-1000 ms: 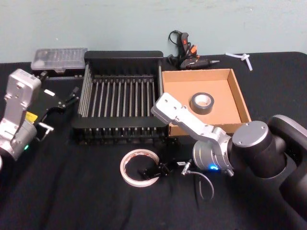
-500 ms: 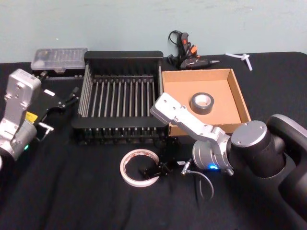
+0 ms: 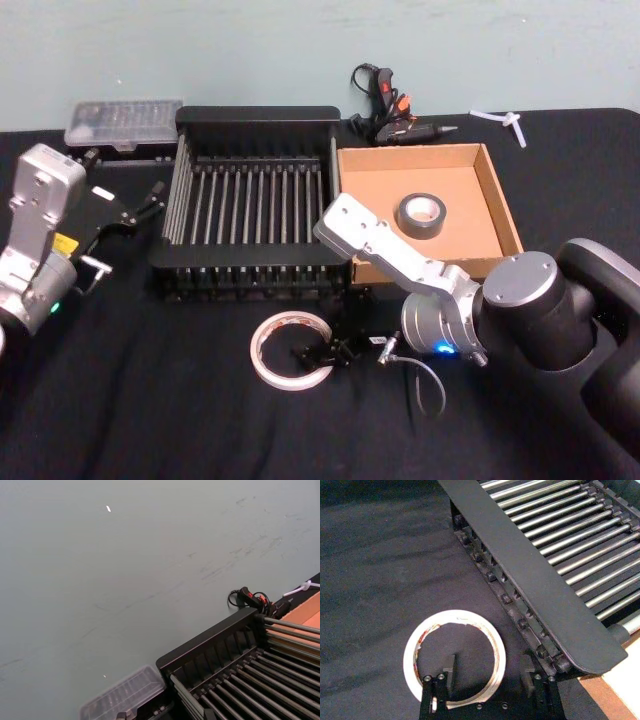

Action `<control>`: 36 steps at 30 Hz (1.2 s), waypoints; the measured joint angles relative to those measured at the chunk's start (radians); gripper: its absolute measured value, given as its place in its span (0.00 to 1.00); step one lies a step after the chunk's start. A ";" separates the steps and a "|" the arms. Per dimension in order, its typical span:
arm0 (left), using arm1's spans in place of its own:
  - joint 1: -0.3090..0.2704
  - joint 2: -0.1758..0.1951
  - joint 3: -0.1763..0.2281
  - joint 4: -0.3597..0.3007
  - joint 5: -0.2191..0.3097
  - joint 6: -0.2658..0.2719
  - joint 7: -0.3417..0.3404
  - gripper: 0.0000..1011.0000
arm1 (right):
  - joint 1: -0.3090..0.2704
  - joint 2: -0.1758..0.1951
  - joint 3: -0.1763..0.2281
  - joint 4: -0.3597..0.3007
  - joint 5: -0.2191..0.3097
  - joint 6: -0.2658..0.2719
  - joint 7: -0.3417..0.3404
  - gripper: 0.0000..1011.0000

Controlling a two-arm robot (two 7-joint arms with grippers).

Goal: Pick up the white tape and place it into the black box , Pick up the silver tape and place it into the brown box.

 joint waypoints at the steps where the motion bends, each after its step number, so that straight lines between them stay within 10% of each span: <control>1: 0.000 0.000 0.000 0.000 0.000 0.000 0.000 0.99 | 0.000 0.000 0.000 0.000 0.000 0.000 0.000 0.81; 22: 0.000 0.000 0.000 0.000 0.000 0.000 0.000 0.99 | 0.000 0.000 0.001 0.000 0.003 0.000 0.000 0.15; 36: 0.000 0.000 0.000 0.000 0.000 0.000 0.000 0.99 | 0.000 0.000 0.001 0.000 0.003 0.000 0.000 0.08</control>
